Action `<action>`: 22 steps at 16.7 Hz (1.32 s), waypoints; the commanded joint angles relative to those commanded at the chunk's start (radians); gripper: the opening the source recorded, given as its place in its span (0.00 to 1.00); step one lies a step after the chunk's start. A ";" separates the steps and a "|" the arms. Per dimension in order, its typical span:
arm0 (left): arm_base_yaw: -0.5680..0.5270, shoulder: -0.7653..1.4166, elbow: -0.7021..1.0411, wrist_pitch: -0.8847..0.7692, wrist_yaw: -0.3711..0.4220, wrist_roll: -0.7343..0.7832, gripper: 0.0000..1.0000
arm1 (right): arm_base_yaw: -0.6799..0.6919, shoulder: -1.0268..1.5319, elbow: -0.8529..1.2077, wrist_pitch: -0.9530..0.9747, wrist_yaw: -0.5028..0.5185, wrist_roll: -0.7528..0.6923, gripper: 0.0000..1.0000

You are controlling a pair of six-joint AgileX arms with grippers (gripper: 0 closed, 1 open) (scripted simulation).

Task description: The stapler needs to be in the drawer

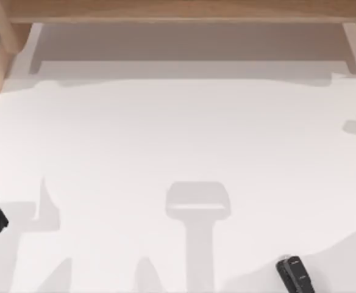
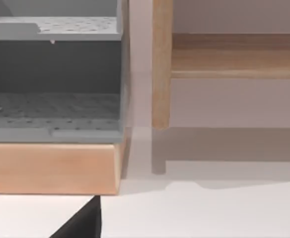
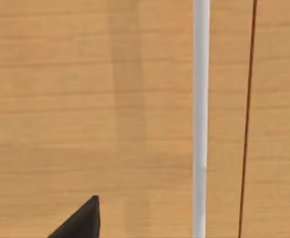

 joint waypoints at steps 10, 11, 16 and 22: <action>0.000 0.000 0.000 0.000 0.000 0.000 1.00 | -0.006 0.067 0.056 0.015 0.000 -0.044 1.00; 0.000 0.000 0.000 0.000 0.000 0.000 1.00 | -0.002 0.076 0.076 0.004 0.004 -0.044 1.00; 0.000 0.000 0.000 0.000 0.000 0.000 1.00 | 0.010 0.108 0.144 -0.032 0.016 -0.044 1.00; 0.000 0.000 0.000 0.000 0.000 0.000 1.00 | 0.010 0.108 0.144 -0.032 0.016 -0.044 0.77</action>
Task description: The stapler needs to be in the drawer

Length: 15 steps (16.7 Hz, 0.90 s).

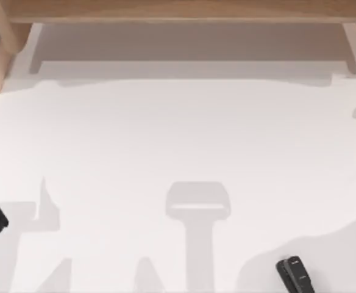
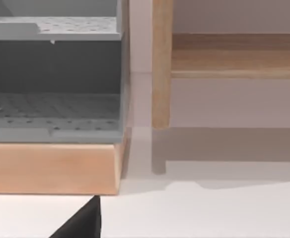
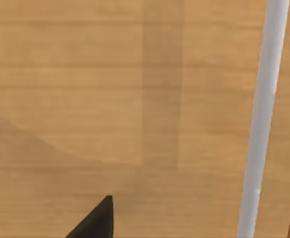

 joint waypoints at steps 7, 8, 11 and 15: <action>0.000 0.000 0.000 0.000 0.000 0.000 1.00 | 0.000 0.000 0.000 0.000 0.000 0.000 0.25; 0.000 0.000 0.000 0.000 0.000 0.000 1.00 | 0.000 0.000 0.000 0.000 0.000 0.000 0.17; 0.000 0.000 0.000 0.000 0.000 0.000 1.00 | 0.000 0.000 0.000 0.000 0.000 0.000 0.00; 0.000 0.000 0.000 0.000 0.000 0.000 1.00 | 0.000 0.000 0.000 0.000 0.000 0.000 0.00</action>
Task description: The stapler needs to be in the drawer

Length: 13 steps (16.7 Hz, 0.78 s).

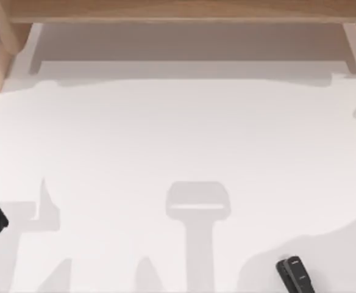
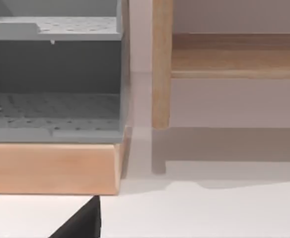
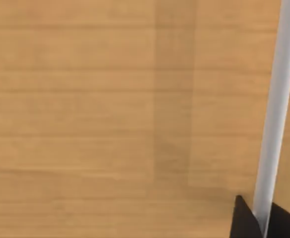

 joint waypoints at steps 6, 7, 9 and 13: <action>0.000 0.000 0.000 0.000 0.000 0.000 1.00 | -0.011 -0.008 -0.018 0.008 -0.001 0.005 0.00; 0.000 0.000 0.000 0.000 0.000 0.000 1.00 | -0.018 -0.020 -0.042 0.021 -0.005 0.007 0.00; 0.000 0.000 0.000 0.000 0.000 0.000 1.00 | -0.034 -0.051 -0.118 0.059 -0.023 0.009 0.00; 0.000 0.000 0.000 0.000 0.000 0.000 1.00 | -0.065 -0.114 -0.263 0.140 -0.061 0.005 0.00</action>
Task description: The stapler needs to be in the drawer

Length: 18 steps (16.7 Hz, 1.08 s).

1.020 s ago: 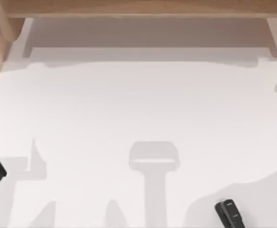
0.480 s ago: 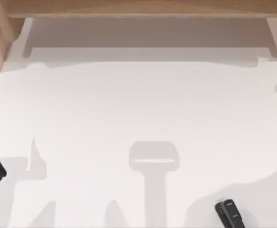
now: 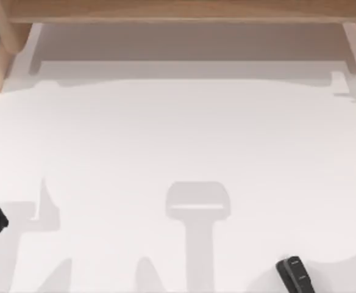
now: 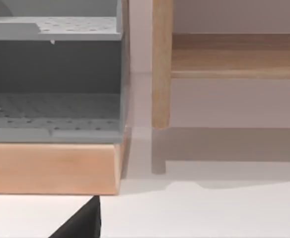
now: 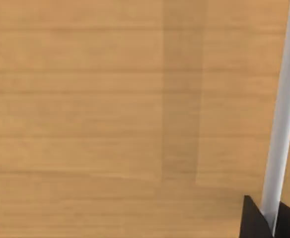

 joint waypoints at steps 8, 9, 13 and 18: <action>0.000 0.000 0.000 0.000 0.000 0.000 1.00 | -0.021 -0.021 -0.051 0.035 -0.014 0.002 0.00; 0.000 0.000 0.000 0.000 0.000 0.000 1.00 | -0.032 -0.033 -0.082 0.051 -0.025 0.004 0.00; 0.000 0.000 0.000 0.000 0.000 0.000 1.00 | -0.078 -0.089 -0.224 0.133 -0.079 0.002 0.00; 0.000 0.000 0.000 0.000 0.000 0.000 1.00 | -0.089 -0.101 -0.250 0.155 -0.091 0.001 0.00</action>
